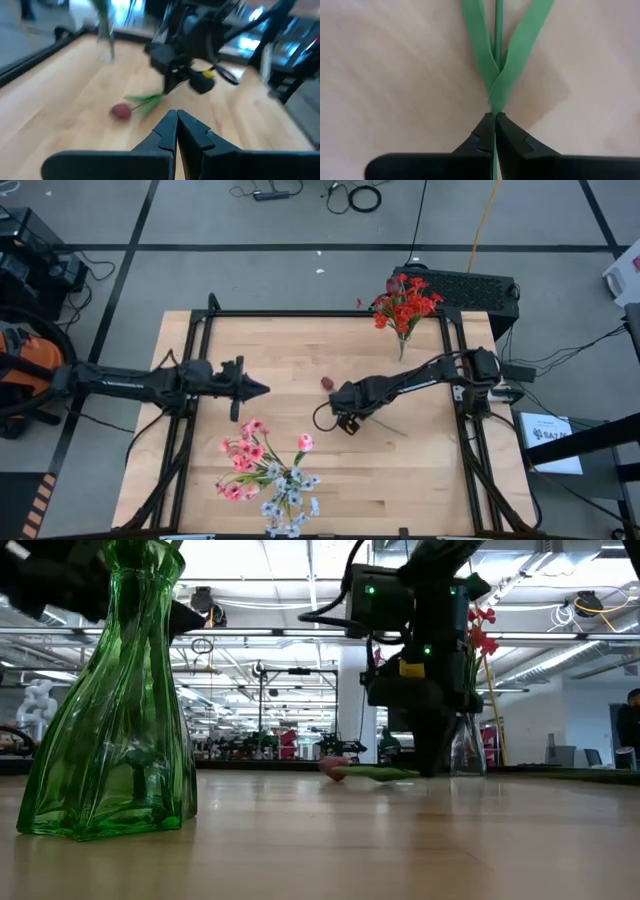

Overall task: Sort flowers into vase by color
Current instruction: Put the red flower into the transparent vase

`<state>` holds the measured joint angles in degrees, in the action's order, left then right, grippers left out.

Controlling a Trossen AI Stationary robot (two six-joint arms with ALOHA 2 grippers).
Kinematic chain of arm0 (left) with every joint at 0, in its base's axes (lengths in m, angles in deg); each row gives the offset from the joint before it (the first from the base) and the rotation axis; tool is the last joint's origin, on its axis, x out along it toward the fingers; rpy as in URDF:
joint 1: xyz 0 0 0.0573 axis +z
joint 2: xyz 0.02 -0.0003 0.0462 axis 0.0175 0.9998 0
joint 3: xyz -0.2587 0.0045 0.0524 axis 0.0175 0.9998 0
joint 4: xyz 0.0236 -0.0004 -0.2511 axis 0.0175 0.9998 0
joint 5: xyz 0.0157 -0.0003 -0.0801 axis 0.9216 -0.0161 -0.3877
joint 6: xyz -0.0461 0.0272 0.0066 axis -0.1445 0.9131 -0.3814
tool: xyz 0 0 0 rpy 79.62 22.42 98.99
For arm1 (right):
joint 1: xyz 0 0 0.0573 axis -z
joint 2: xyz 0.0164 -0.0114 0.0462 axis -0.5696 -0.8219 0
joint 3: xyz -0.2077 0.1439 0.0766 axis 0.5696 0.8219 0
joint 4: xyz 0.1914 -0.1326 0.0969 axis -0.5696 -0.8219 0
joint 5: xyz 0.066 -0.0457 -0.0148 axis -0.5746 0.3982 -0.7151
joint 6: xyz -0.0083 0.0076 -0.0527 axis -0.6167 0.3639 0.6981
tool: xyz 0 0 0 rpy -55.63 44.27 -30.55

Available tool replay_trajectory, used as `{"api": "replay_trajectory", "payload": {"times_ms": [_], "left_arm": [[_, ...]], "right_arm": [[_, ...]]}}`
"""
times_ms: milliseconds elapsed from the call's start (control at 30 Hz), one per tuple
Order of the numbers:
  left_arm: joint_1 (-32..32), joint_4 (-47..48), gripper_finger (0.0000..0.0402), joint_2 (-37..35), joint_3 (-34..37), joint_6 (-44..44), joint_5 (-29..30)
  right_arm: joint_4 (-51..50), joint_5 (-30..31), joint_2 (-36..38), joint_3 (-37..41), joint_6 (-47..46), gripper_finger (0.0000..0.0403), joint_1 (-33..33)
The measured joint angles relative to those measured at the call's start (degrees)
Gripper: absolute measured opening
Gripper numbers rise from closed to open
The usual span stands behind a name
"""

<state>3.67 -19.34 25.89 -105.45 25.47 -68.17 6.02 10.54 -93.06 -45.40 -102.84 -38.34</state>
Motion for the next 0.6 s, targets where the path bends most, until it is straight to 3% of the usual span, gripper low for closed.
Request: {"api": "replay_trajectory", "payload": {"times_ms": [167, 267, 600], "left_arm": [[-2.61, -24.43, 0.0015, -1.83, 12.31, 2.51, -0.83], [-3.59, -33.41, 0.0015, -3.50, 17.58, 4.21, -1.42], [-3.94, -21.61, 0.0015, -12.97, 18.04, 4.04, -2.12]], "right_arm": [[-0.12, 1.68, 1.47, -0.04, 0.07, 0.0000, -0.43], [-0.15, 1.76, 2.31, -0.11, 0.00, 0.0000, -0.52], [-3.02, 3.29, 8.51, -0.22, -1.51, 0.0000, -2.00]]}}
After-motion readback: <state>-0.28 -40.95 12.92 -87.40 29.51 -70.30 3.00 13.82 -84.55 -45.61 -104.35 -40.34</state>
